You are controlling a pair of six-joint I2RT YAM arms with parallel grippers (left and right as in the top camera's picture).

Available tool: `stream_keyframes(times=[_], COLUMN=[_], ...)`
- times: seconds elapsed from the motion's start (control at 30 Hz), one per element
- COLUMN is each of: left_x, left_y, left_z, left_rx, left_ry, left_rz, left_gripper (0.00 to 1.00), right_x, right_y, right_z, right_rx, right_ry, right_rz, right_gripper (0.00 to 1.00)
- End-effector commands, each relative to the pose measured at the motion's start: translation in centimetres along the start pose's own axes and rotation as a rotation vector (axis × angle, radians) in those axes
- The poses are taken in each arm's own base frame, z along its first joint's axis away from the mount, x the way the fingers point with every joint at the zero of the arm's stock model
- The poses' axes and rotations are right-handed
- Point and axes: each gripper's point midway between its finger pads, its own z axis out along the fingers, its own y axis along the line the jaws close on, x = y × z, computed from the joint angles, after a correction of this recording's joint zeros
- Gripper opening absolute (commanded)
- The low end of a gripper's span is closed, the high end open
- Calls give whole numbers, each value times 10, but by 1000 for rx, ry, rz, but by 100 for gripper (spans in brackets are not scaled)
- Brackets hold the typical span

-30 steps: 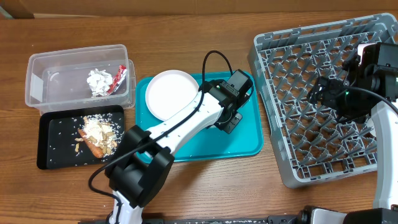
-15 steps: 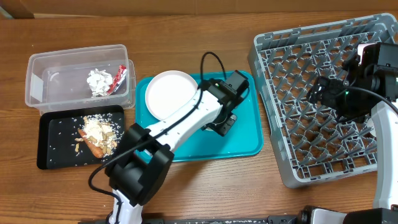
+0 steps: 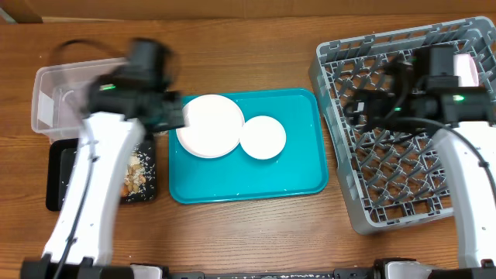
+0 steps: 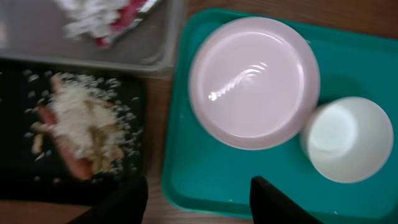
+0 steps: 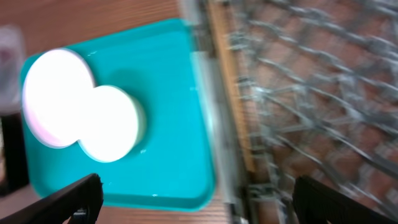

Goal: Sort waste into correct bins and load items into the dishwasher
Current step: 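Withdraw the left gripper and reach the right gripper to the emptied bowl, then grasp the emptied bowl rim with the right gripper and lift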

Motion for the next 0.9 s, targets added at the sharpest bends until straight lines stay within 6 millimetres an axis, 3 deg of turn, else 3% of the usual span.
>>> stream_keyframes(times=[0.0, 0.13, 0.27, 0.47, 0.87], left_x=[-2, 1, 4, 4, 2], left_y=[48, 78, 88, 88, 88], left_z=[-24, -30, -28, -27, -27], left_rx=[-22, -42, -56, -56, -57], left_ry=[-30, -21, -8, -10, -15], left_rz=[-209, -308, -336, -335, -335], left_gripper=[57, 60, 66, 67, 67], right_x=[-2, 9, 27, 46, 67], right_y=[46, 81, 100, 100, 91], right_z=[-1, 17, 45, 92, 162], right_rx=[-73, -118, -113, -22, 9], right_ry=[-27, 15, 105, 225, 337], right_rz=[-136, -206, -239, -211, -136], right_gripper=[100, 100, 100, 100, 79])
